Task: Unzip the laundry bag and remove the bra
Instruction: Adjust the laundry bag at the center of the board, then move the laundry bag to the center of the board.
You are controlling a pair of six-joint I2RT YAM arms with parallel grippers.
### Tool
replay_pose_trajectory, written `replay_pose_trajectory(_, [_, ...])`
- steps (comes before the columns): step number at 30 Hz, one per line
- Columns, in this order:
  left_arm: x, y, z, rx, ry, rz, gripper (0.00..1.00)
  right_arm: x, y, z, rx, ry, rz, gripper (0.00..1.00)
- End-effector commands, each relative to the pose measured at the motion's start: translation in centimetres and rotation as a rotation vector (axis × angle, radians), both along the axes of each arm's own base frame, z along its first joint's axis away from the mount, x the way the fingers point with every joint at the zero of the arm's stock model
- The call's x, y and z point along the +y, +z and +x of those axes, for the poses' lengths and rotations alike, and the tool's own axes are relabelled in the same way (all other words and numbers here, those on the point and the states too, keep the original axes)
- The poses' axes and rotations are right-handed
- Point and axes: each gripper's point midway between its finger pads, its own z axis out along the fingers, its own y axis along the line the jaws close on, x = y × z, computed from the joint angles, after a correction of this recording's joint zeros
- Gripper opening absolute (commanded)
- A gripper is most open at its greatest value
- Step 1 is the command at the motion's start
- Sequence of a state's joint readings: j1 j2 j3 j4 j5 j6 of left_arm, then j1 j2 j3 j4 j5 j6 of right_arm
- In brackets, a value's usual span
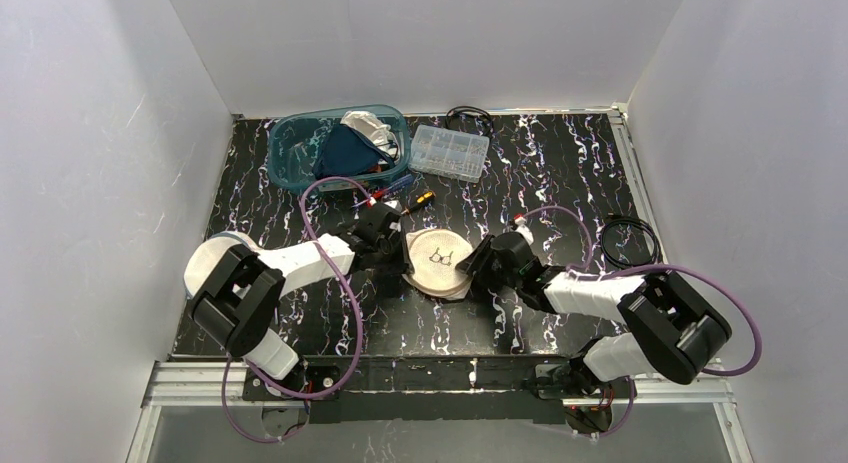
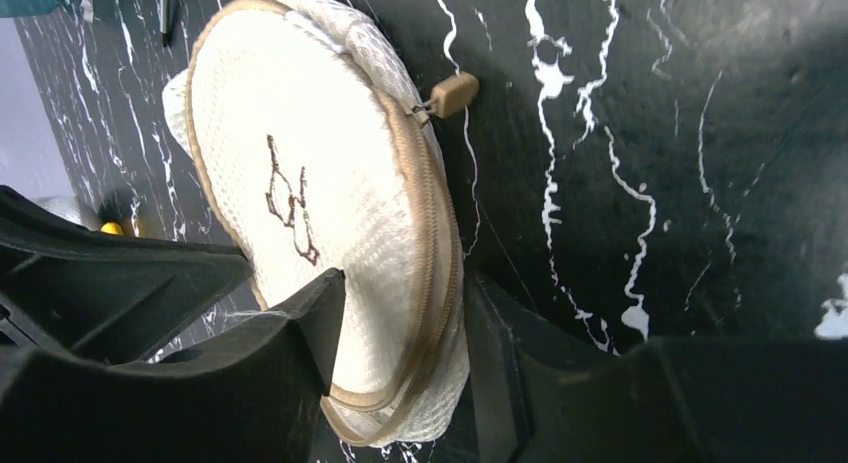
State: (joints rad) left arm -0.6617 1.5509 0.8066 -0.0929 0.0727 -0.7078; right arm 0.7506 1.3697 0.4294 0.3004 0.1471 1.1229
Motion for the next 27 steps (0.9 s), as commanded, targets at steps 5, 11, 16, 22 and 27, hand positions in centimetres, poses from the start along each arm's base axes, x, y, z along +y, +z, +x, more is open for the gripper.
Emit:
replay_pose_trajectory(5, [-1.4, -0.6, -1.5, 0.058, -0.010, -0.056, 0.14, -1.4, -0.9, 1.2, 0.019, 0.055, -0.043, 0.63])
replay_pose_trajectory(11, [-1.5, -0.5, -1.7, 0.066, 0.007, -0.072, 0.14, -1.6, -0.3, 0.9, 0.032, 0.095, -0.080, 0.69])
replay_pose_trajectory(16, [-1.1, 0.2, -2.0, 0.054, 0.016, -0.070, 0.21, -3.8, 1.0, -0.6, 0.025, 0.074, -0.133, 0.78])
replay_pose_trajectory(22, [-1.1, 2.3, -1.8, 0.022, 0.006, -0.084, 0.29, -4.6, 2.7, -2.6, 0.026, 0.038, -0.047, 0.80])
replay_pose_trajectory(27, [-1.2, 5.1, 0.3, -0.056, -0.002, -0.088, 0.33, -3.1, 3.4, -2.1, 0.024, 0.046, 0.031, 0.78])
